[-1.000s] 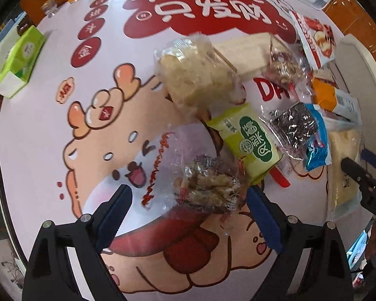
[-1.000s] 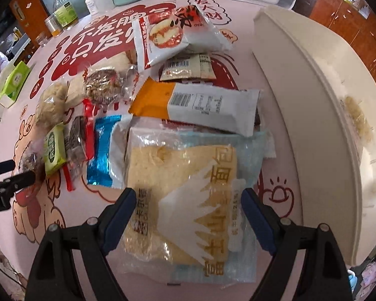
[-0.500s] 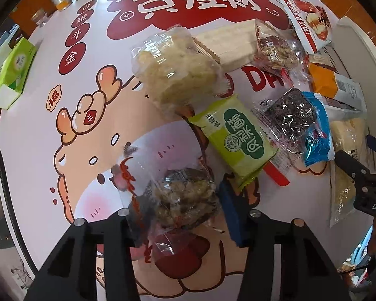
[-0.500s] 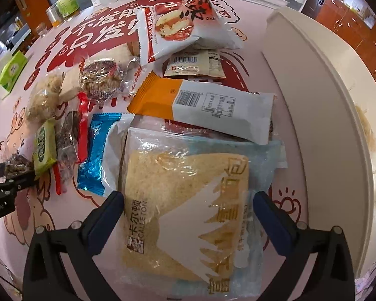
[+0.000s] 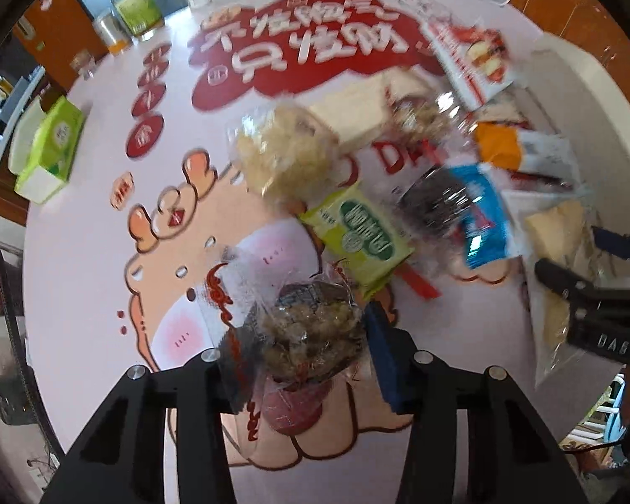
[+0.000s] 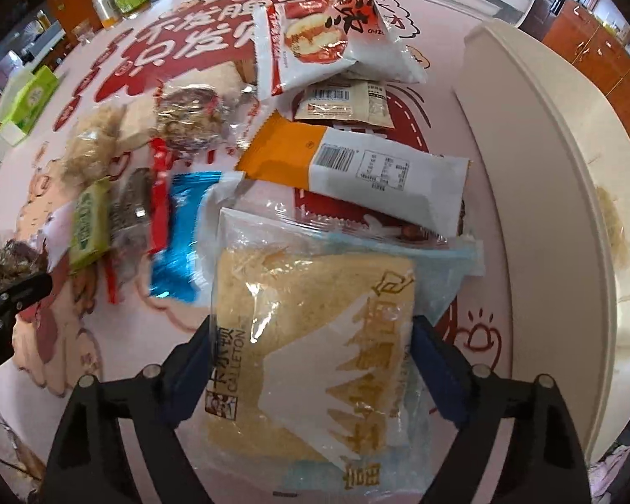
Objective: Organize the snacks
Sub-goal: 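Grasp the small clear nut bag with left tool while right grasps the large bread bag, then carry both bags over the white bin and open both tools to release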
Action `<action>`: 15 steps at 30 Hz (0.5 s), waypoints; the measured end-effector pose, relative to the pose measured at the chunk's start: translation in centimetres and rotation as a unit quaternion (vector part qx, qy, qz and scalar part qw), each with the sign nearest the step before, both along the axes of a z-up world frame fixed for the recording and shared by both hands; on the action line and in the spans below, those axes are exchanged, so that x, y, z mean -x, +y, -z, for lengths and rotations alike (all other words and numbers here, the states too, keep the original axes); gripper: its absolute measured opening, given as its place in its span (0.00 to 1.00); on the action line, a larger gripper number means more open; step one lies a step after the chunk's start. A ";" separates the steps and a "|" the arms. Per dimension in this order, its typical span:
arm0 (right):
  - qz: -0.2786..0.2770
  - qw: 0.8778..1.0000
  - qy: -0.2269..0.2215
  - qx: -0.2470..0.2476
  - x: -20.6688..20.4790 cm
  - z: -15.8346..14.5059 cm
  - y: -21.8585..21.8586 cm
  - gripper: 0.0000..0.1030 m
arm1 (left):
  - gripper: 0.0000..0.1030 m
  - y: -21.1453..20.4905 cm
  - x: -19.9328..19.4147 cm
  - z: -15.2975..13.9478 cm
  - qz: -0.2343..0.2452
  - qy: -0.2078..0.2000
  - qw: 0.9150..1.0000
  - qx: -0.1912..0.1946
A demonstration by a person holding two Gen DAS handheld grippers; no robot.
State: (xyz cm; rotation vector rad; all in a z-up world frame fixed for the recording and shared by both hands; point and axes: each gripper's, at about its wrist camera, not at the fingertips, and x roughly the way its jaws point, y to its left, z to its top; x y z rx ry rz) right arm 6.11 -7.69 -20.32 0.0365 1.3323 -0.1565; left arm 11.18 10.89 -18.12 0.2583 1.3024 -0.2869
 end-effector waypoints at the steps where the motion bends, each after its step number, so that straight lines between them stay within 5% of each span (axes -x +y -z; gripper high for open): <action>1: -0.002 1.000 -0.004 -0.001 0.2 -0.4 0.2 0.85 | 0.44 0.2 0.3 -1.1 0.002 -0.008 1.000 0.001; 15: -0.012 0.987 -0.160 -0.026 4.2 -13.7 -3.7 0.85 | 0.44 -7.5 2.8 -12.2 0.065 -0.113 0.990 0.051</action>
